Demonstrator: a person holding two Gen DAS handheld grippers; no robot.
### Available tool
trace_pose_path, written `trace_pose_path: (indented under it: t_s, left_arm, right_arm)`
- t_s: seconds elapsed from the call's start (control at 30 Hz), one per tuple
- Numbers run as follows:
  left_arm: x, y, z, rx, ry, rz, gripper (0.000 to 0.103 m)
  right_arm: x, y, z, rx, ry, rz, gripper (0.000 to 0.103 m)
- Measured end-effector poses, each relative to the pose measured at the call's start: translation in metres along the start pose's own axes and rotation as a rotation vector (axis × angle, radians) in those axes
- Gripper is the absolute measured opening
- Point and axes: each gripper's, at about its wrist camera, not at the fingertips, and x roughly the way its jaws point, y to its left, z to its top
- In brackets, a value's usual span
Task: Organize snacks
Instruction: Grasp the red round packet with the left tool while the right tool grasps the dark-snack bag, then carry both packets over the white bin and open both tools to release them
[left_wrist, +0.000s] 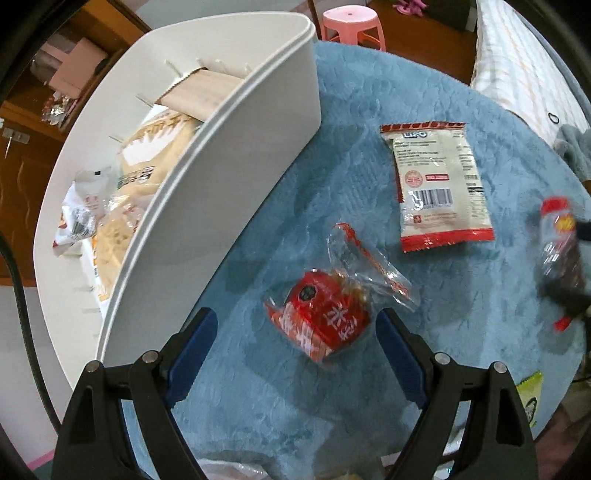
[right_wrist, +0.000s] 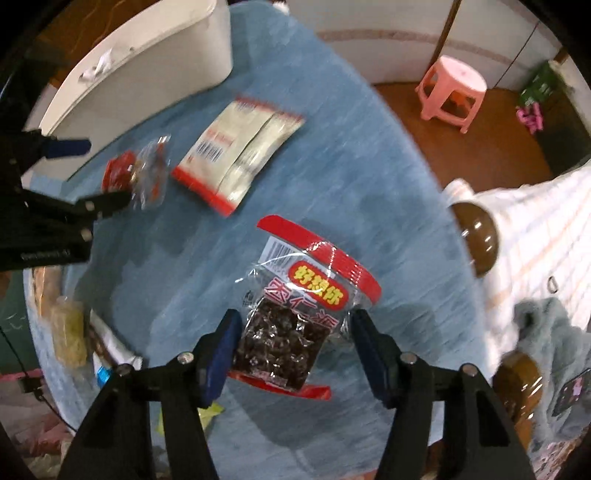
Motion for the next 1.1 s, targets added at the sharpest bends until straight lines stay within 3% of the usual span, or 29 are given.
trace_pose_path:
  t_s: [0.4,0.6,0.83,0.97,1.1]
  left_arm:
    - [0.025,0.001,0.019,0.015,0.058,-0.078,0.087]
    - [0.027,-0.001,0.018,0.009,0.058,-0.116,0.073]
    - [0.019,0.01,0.003,-0.134,0.067,-0.171,0.056]
    - [0.015,0.018,-0.012,-0.236,0.069,-0.203,0.055]
    - [-0.011,0.029,-0.027,-0.336,0.017,-0.247,0.055]
  right_arm:
    - [-0.001,-0.043,0.02,0.066,-0.015,-0.002,0.062]
    - [0.003,-0.05,0.02,0.077,-0.012,0.024,0.062]
    - [0.0,-0.049,0.021,0.078,-0.021,0.047,0.062]
    - [-0.005,-0.046,0.022,0.067,-0.035,0.057,0.062]
    - [-0.01,-0.041,0.021,0.049,-0.048,0.074,0.062]
